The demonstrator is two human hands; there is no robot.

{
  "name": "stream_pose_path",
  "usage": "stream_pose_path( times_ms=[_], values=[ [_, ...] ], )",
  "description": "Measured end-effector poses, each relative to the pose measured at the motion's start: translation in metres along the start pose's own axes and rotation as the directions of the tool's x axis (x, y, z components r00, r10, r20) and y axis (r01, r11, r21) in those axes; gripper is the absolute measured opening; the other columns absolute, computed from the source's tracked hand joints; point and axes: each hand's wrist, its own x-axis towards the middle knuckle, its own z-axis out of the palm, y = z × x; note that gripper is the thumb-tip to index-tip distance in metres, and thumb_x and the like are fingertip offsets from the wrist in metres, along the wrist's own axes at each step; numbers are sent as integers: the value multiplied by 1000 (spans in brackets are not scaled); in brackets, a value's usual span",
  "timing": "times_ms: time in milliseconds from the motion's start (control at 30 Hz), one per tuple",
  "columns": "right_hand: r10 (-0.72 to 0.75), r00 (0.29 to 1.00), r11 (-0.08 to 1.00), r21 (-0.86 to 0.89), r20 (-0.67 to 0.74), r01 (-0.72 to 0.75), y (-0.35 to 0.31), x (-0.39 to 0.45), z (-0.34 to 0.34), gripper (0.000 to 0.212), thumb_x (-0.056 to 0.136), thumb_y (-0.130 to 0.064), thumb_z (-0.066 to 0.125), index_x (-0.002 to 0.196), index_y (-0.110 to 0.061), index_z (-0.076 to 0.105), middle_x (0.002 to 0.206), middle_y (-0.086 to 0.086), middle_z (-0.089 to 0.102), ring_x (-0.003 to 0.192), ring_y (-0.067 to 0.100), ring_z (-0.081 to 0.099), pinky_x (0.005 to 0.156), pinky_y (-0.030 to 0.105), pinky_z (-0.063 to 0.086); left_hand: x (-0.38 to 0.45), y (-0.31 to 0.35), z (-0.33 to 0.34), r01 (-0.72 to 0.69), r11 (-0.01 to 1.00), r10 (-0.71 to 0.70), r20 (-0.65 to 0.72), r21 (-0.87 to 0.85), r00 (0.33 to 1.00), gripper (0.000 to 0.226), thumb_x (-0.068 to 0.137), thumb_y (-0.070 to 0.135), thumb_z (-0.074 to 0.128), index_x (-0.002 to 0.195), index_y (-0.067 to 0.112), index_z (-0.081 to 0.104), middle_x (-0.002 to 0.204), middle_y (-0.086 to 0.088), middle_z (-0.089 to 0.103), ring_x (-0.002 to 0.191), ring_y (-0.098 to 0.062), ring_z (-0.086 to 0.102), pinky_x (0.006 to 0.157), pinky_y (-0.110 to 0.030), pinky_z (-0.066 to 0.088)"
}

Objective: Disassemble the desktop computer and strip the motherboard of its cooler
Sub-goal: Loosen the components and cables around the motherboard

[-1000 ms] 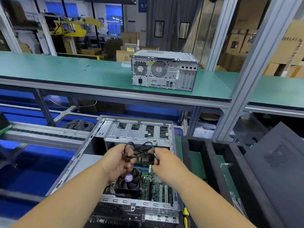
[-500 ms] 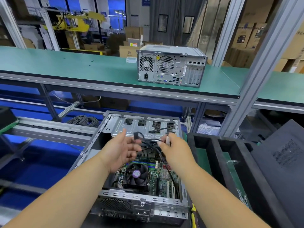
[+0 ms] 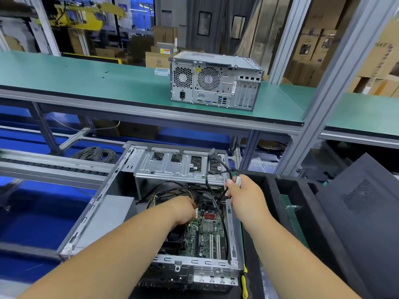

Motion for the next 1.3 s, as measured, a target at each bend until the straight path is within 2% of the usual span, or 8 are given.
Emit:
stream_pose_path(
  times_ms=[300, 400, 467, 533, 733, 933, 1133, 1300],
  values=[
    [59, 998, 974, 221, -25, -52, 3, 1, 8, 34, 100, -27, 50, 95, 6, 52, 72, 10, 45, 63, 20, 39, 59, 32, 32, 39, -8, 0, -124, 969, 132, -23, 212, 991, 48, 89, 20, 62, 135, 24, 53, 137, -3, 56, 119, -24, 55, 100, -31, 45],
    [98, 995, 958, 271, 2, -95, 4, 2, 10, 32, 101, -25, 50, 85, 3, 52, 67, 4, 43, 56, 15, 37, 55, 29, 31, 49, -9, 8, -94, 989, 94, -6, -114, 996, 38, 90, 13, 60, 127, 17, 62, 126, -6, 64, 108, -22, 62, 97, -33, 49],
    [96, 995, 974, 202, 36, -102, 3, 4, 10, 29, 101, -26, 49, 82, -5, 54, 66, 2, 45, 55, 14, 38, 53, 27, 31, 51, -11, 10, 19, 835, -10, 20, -550, 1000, 25, 94, 11, 52, 115, 8, 67, 111, -7, 72, 92, -19, 62, 95, -34, 49],
    [87, 995, 994, 57, 52, -90, 5, 7, 11, 30, 100, -27, 48, 86, -1, 54, 69, 6, 48, 59, 17, 40, 54, 27, 32, 52, -15, 8, 134, 594, -111, 84, -793, 990, 23, 97, 12, 44, 99, 9, 66, 84, 0, 76, 71, -14, 59, 72, -28, 46],
    [44, 995, 977, -214, 88, -24, 8, 8, 26, 33, 100, -33, 48, 75, -13, 40, 69, 6, 43, 59, 18, 36, 56, 31, 29, 56, -33, -6, 177, 256, -171, 136, -950, 976, 11, 91, -1, 40, 94, 3, 50, 71, -10, 72, 66, -15, 63, 53, -25, 41],
    [85, 996, 984, -156, 20, -81, 7, 11, 31, 33, 99, -32, 47, 94, 0, 55, 91, 23, 62, 67, 21, 45, 64, 35, 41, 56, -39, -4, 155, 516, 9, 187, -842, 982, 8, 91, 1, 61, 98, -3, 62, 92, -13, 72, 80, -14, 69, 71, -18, 56],
    [79, 997, 980, -182, 0, -77, 8, 13, 27, 31, 99, -31, 47, 93, -2, 55, 89, 20, 63, 71, 26, 51, 67, 38, 45, 48, -31, 0, 152, 469, 310, 323, -870, 894, 28, 93, -5, 54, 114, 9, 66, 98, -7, 73, 90, -14, 70, 90, -23, 53],
    [72, 997, 993, -93, -31, -74, 9, 9, 24, 30, 100, -33, 46, 93, -4, 52, 78, 12, 54, 66, 21, 46, 61, 32, 37, 43, -29, 2, 125, 495, 304, 306, -860, 902, 28, 96, 1, 53, 118, 13, 65, 96, 3, 72, 81, -5, 68, 81, -18, 54]
  ],
)
